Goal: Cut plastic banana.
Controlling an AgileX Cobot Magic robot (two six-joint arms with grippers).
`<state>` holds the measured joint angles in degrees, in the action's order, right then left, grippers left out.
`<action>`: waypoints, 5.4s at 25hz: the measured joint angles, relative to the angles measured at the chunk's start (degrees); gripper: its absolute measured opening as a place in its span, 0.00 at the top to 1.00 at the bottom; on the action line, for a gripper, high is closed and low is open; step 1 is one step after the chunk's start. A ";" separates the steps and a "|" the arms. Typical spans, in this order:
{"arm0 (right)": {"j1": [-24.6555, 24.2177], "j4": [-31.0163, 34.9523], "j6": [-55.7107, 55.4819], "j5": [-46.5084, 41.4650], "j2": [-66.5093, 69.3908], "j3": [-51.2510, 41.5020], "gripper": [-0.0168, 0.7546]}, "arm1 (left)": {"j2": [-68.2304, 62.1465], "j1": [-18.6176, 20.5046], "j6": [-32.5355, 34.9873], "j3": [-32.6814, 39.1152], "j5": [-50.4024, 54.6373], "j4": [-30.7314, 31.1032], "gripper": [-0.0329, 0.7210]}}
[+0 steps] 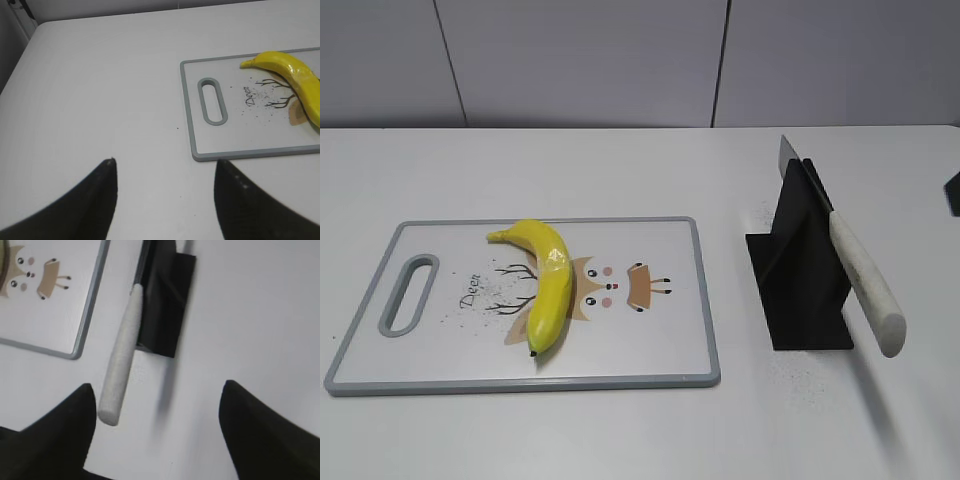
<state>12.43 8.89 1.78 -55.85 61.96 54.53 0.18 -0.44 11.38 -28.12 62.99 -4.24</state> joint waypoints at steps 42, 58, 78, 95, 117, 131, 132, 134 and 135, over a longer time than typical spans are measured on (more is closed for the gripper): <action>6.60 -1.20 -14.06 -1.14 21.19 6.09 0.77 | 0.00 0.00 0.00 0.00 0.00 0.00 0.18; 6.66 4.35 12.54 10.42 16.97 9.76 0.77 | -11.94 0.00 2.18 -3.03 -13.00 -0.62 0.18; 10.47 9.42 63.88 -4.64 42.08 33.03 0.77 | -71.36 -10.11 47.84 -38.52 -12.48 -18.37 0.18; 11.14 20.31 77.76 -4.92 47.60 36.83 0.77 | -92.25 -16.86 63.05 -44.06 -10.20 -17.94 0.34; 12.65 11.46 67.15 0.41 66.89 38.04 0.75 | -114.29 -17.11 65.00 -41.41 -20.73 -22.07 0.92; 13.69 8.57 63.50 0.84 61.97 37.22 0.74 | -109.31 -17.21 64.35 -40.40 -20.04 -21.17 0.92; 13.74 8.69 63.47 0.33 60.51 37.22 0.74 | -107.45 -17.21 64.23 -40.40 -18.83 -20.55 0.92; 13.94 9.23 63.44 -1.28 57.00 37.22 0.74 | -103.54 -17.26 63.79 -40.40 -15.61 -19.81 0.93; 13.99 9.51 63.44 -2.47 55.46 37.22 0.74 | -101.37 -17.26 63.57 -40.40 -13.65 -19.65 0.94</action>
<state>26.43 18.40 65.22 -58.32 117.41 91.75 -101.19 -17.70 74.95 -68.52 49.33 -23.89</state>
